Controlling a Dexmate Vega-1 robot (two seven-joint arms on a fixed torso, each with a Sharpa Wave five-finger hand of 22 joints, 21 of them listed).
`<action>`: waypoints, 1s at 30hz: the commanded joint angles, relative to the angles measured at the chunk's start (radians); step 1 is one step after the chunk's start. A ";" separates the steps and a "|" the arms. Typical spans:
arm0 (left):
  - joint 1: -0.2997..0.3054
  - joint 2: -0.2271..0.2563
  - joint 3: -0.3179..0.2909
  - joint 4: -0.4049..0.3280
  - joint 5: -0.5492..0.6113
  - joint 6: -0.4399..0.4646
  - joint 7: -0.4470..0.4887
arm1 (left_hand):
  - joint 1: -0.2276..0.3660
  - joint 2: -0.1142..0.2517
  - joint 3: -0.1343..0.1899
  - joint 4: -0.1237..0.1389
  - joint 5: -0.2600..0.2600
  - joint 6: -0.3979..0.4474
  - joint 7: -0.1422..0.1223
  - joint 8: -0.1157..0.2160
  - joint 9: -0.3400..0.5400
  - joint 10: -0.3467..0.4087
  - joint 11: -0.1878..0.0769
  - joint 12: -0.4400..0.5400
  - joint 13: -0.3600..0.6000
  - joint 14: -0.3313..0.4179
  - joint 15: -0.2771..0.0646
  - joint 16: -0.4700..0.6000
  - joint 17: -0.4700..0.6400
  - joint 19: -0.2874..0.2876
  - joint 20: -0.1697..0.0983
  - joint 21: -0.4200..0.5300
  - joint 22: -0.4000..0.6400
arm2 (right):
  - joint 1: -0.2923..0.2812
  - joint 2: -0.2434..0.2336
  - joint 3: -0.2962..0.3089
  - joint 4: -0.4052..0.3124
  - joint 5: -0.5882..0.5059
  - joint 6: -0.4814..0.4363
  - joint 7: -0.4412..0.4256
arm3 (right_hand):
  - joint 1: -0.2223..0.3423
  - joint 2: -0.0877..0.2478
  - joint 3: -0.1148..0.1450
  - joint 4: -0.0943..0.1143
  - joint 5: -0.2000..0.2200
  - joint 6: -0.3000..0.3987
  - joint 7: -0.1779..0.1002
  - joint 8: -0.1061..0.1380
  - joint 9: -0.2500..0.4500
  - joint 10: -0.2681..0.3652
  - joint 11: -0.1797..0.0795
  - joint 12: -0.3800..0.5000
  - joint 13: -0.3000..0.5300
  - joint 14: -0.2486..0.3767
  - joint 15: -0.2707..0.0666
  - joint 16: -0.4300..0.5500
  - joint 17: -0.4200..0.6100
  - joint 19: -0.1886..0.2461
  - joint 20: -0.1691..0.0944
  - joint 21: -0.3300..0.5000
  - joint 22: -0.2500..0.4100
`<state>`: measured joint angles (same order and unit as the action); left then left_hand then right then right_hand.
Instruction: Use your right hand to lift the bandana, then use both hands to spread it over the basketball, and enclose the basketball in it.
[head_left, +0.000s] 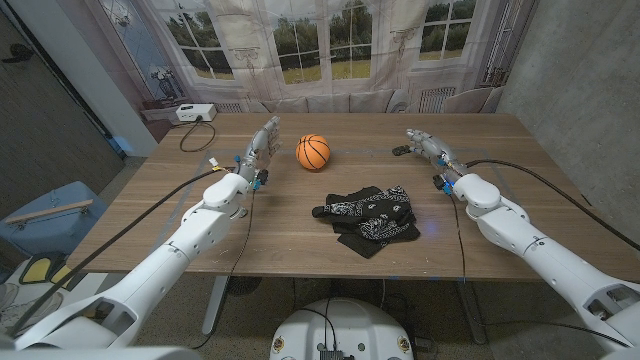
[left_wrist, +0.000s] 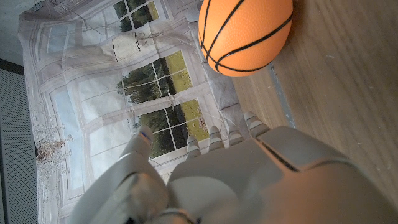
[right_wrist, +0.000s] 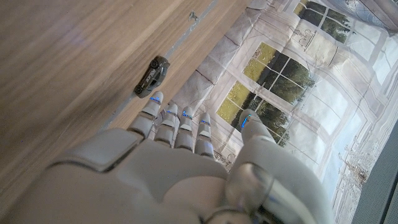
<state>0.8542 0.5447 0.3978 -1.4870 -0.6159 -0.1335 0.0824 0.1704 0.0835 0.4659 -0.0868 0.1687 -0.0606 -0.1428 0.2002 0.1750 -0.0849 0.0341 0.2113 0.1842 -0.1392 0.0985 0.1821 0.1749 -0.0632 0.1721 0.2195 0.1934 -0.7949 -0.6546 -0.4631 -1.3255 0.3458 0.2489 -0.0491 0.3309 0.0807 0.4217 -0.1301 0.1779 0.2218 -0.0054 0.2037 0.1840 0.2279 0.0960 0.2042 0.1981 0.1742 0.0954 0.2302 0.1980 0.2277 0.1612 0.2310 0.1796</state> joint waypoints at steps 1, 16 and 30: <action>0.028 0.015 -0.001 -0.077 0.001 0.054 0.049 | -0.010 -0.002 -0.002 0.002 0.004 0.010 0.000 0.007 0.003 0.003 0.002 0.007 0.005 -0.003 0.007 0.006 0.002 -0.002 0.008 0.003 0.003 | -0.030 -0.076 -0.024 -0.101 -0.127 -0.087 -0.057 | -0.005 0.000 -0.007 0.000 0.003 0.021 0.005 0.009 0.005 0.023 0.001 0.010 0.004 0.025 -0.002 0.013 0.005 0.016 0.003 0.008 0.003; 0.017 0.009 0.024 -0.095 0.012 0.082 0.050 | -0.017 -0.003 -0.005 0.004 0.004 0.029 0.012 0.008 0.004 -0.003 0.009 0.005 0.007 -0.010 0.010 0.003 0.003 -0.013 0.010 0.000 0.005 | -0.079 -0.174 -0.044 -0.285 -0.273 -0.209 -0.084 | 0.023 0.008 0.005 -0.018 0.009 0.036 0.010 0.011 0.006 0.039 -0.005 0.014 0.005 0.033 -0.010 0.012 0.004 0.020 0.004 0.005 0.003; 0.031 0.019 0.020 -0.104 0.007 0.076 0.039 | -0.023 -0.003 -0.007 0.007 0.005 0.034 0.015 0.005 0.005 -0.010 0.006 0.002 0.008 -0.017 0.012 0.001 0.004 -0.019 0.009 -0.001 0.006 | -0.071 -0.236 -0.093 -0.478 -0.443 -0.430 -0.046 | 0.035 -0.010 -0.007 -0.021 -0.001 0.027 0.012 0.002 0.009 0.001 -0.020 -0.001 0.011 0.010 -0.034 0.003 0.014 -0.001 -0.002 -0.009 0.005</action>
<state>0.8747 0.5556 0.4176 -1.5814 -0.6067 -0.0584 0.1295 0.1555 0.0768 0.4615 -0.0826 0.1687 -0.0321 -0.1250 0.2001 0.1748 -0.0904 0.0395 0.2113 0.1888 -0.1503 0.1095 0.1820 0.1746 -0.0756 0.1768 0.2194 0.1980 -0.8707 -0.8427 -0.5205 -1.6674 0.0216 -0.0215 -0.1324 0.3751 0.0896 0.4289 -0.1561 0.1819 0.2521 0.0108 0.2110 0.1887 0.2466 0.0823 0.2108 0.2027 0.2015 0.0590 0.2395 0.2061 0.2370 0.1601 0.2302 0.1794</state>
